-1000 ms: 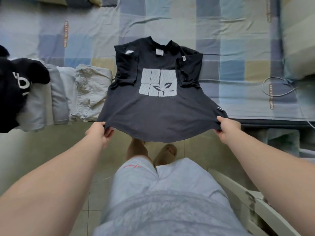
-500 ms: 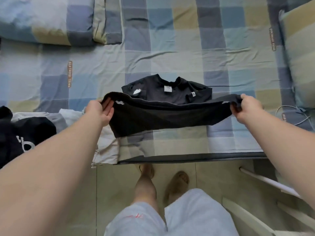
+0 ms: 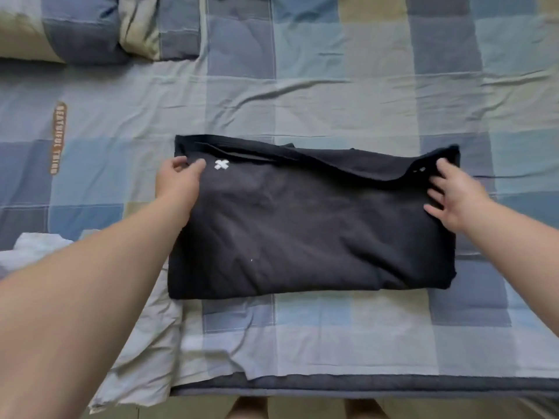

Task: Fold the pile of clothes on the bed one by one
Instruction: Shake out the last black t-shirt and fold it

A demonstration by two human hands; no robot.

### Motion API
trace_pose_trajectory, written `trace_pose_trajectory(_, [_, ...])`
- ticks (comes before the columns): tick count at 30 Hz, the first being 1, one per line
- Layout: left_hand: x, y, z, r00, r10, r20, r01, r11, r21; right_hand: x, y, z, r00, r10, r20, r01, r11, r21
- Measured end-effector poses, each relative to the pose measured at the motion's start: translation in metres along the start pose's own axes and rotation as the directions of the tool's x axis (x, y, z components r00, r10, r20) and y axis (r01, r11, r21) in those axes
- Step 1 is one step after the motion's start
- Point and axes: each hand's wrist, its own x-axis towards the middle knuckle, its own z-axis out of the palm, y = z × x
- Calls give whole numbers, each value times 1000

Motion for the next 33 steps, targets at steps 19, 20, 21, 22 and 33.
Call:
trace_pose_trajectory(19, [-17, -75, -3, 995, 58, 81, -85, 919, 386, -3, 23, 138, 797, -283, 534, 537, -73, -840])
trace_pose_trajectory(20, [-20, -69, -4, 993, 44, 105, -81, 923, 376, -8, 23, 131, 791, -273, 548, 553, -64, -831])
trace_pose_trajectory(21, [-22, -64, -6, 991, 44, 127, -88, 926, 367, -13, 23, 122, 788, -264, 557, 566, -48, -823])
trace_pose_trajectory(22, [-26, -57, -8, 989, 52, 141, -101, 925, 367, -18, 23, 113, 792, -253, 555, 570, -19, -822])
trace_pose_trajectory(33, [-159, 68, 37, 892, 185, 413, -371, 820, 435, -48, 0, -3, 878, -112, 466, 444, 552, -705])
